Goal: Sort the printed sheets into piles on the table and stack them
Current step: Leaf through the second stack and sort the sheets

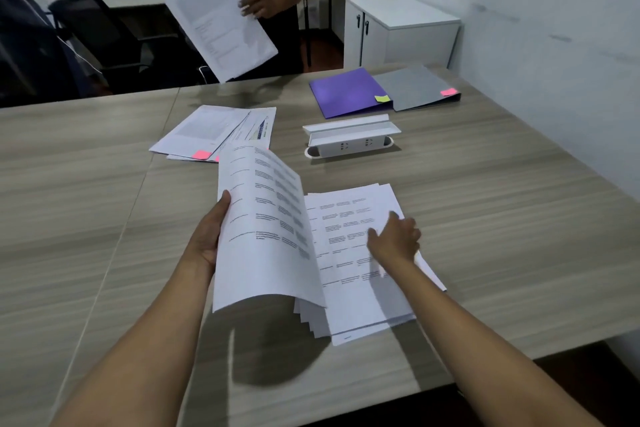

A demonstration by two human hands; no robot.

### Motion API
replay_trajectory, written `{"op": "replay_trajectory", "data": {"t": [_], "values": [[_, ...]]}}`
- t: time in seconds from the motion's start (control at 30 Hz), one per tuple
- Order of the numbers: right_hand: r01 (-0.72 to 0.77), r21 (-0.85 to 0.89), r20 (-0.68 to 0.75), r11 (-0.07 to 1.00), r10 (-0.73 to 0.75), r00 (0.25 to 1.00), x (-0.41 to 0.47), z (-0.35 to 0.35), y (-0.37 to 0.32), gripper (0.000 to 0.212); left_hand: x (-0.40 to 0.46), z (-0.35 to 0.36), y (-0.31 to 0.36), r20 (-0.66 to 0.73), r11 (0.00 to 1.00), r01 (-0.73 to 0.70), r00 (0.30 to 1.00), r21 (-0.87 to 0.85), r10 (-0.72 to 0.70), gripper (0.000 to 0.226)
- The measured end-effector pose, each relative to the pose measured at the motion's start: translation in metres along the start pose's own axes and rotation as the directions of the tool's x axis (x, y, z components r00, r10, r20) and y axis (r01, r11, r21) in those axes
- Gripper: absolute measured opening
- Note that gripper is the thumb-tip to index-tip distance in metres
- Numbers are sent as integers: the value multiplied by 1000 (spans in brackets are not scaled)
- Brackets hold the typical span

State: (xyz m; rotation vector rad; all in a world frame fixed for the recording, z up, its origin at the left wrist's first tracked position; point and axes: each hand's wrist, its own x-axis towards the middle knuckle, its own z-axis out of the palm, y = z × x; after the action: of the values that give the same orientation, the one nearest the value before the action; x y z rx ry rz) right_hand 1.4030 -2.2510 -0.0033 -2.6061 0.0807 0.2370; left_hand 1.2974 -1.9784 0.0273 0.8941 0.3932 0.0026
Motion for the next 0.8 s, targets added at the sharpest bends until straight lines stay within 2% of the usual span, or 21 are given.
{"op": "replay_trajectory", "data": {"t": [0.03, 0.07, 0.13, 0.17, 0.2, 0.3, 0.37, 0.47, 0.57, 0.7, 0.8], "values": [[33, 131, 86, 991, -45, 995, -4, 1, -11, 46, 1, 2, -1, 1, 1000, 6, 1000, 4, -6, 52], [-4, 304, 235, 953, -70, 969, -8, 3, -21, 39, 2, 4, -2, 3, 1000, 11, 1000, 7, -12, 53], [-288, 557, 575, 779, -111, 811, -19, 1, -39, 32, 3, 7, -4, 11, 1000, 23, 1000, 9, -23, 54], [-404, 603, 660, 688, -145, 737, -24, 0, -43, 28, 4, 8, -4, 18, 1000, 29, 999, 10, -29, 54], [-447, 644, 673, 620, -181, 717, -25, 1, -45, 22, 4, 8, -4, 22, 999, 34, 999, 12, -34, 55], [-397, 763, 546, 511, -178, 819, -25, 9, -44, 12, 5, 6, -5, 7, 999, 41, 999, 18, -41, 57], [-378, 788, 507, 487, -163, 847, -22, 10, -40, 6, 6, 4, -6, 5, 998, 56, 998, 6, -56, 56], [-355, 767, 494, 534, -140, 858, -14, 8, -32, 10, 6, 2, -7, 18, 997, 79, 997, 20, -80, 52], [-228, 678, 390, 699, -79, 917, -5, 4, -18, 19, 8, -1, -9, 7, 996, 83, 997, 20, -83, 50], [-154, 420, 235, 895, 56, 970, 4, -1, 11, 18, 9, -1, -9, -12, 998, 60, 998, 15, -60, 50], [-159, 250, 174, 955, 117, 978, 11, 1, 30, 26, 9, -3, -7, -18, 999, 48, 999, 16, -47, 51]]}}
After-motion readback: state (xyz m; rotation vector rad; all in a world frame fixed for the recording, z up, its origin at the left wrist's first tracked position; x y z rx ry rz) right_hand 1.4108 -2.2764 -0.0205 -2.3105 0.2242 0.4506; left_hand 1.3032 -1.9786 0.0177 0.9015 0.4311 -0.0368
